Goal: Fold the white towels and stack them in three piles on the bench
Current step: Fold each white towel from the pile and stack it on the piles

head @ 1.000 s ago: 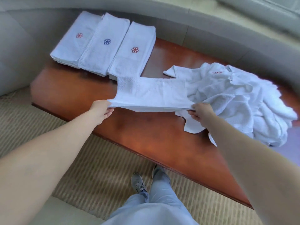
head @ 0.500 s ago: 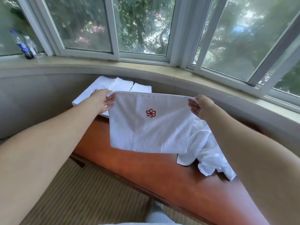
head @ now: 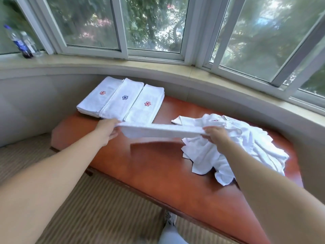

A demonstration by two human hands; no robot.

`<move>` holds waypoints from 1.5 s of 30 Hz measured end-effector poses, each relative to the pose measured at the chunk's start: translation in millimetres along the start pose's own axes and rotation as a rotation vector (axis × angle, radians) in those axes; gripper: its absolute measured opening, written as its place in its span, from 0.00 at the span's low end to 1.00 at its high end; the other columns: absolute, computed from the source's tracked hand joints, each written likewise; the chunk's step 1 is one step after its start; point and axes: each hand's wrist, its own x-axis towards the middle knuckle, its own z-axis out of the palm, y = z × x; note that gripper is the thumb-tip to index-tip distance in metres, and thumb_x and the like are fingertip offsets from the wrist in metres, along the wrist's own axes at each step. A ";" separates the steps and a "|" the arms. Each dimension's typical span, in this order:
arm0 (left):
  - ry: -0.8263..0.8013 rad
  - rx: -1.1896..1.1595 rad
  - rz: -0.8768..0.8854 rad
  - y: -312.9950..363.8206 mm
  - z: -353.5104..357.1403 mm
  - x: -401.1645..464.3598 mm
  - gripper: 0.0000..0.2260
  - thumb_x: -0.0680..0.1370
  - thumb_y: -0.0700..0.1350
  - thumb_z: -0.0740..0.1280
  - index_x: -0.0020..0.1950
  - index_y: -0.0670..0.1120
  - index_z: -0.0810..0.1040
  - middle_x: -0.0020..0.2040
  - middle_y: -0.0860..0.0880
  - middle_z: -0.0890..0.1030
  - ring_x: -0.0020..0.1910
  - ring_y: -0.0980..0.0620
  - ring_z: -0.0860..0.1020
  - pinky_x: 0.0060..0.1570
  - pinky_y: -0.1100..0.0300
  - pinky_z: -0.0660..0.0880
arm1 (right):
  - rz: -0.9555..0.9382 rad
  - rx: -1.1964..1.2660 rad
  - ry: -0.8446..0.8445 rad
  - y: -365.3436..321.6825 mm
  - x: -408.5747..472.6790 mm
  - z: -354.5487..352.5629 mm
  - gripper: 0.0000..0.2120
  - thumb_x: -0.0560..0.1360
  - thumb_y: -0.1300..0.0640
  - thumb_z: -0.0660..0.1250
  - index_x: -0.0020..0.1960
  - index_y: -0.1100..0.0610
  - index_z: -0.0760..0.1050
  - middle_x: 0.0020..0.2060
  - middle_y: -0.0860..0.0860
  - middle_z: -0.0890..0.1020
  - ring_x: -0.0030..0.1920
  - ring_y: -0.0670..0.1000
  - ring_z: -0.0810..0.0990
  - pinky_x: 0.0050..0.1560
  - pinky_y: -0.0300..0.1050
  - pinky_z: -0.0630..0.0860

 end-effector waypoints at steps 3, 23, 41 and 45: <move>-0.073 0.223 -0.115 -66.5 -17.5 -0.4 0.10 0.78 0.44 0.70 0.58 0.44 0.81 0.44 0.46 0.85 0.43 0.51 0.82 0.55 0.55 0.75 | 0.152 -0.128 -0.037 62.7 -11.3 2.2 0.08 0.80 0.68 0.66 0.46 0.59 0.81 0.46 0.57 0.82 0.30 0.48 0.84 0.24 0.31 0.70; -0.262 0.472 -0.248 -171.5 -43.9 81.4 0.08 0.82 0.49 0.69 0.54 0.46 0.82 0.46 0.51 0.87 0.50 0.52 0.86 0.54 0.57 0.78 | 0.270 -0.389 -0.279 157.9 45.1 18.8 0.07 0.80 0.56 0.67 0.48 0.57 0.82 0.39 0.50 0.86 0.36 0.46 0.83 0.51 0.44 0.80; -0.017 0.516 -0.252 -181.7 36.1 208.6 0.06 0.84 0.47 0.62 0.59 0.49 0.76 0.44 0.49 0.86 0.42 0.52 0.84 0.41 0.58 0.79 | 0.245 -0.503 -0.100 193.3 181.5 79.4 0.12 0.78 0.52 0.60 0.46 0.56 0.80 0.35 0.50 0.85 0.32 0.47 0.81 0.42 0.46 0.79; 0.025 0.537 -0.268 -190.5 47.5 218.8 0.07 0.85 0.46 0.61 0.62 0.47 0.74 0.43 0.50 0.86 0.44 0.51 0.84 0.46 0.54 0.81 | 0.271 -0.587 -0.092 201.0 192.9 86.6 0.14 0.77 0.51 0.58 0.48 0.57 0.79 0.36 0.49 0.85 0.44 0.57 0.84 0.50 0.53 0.81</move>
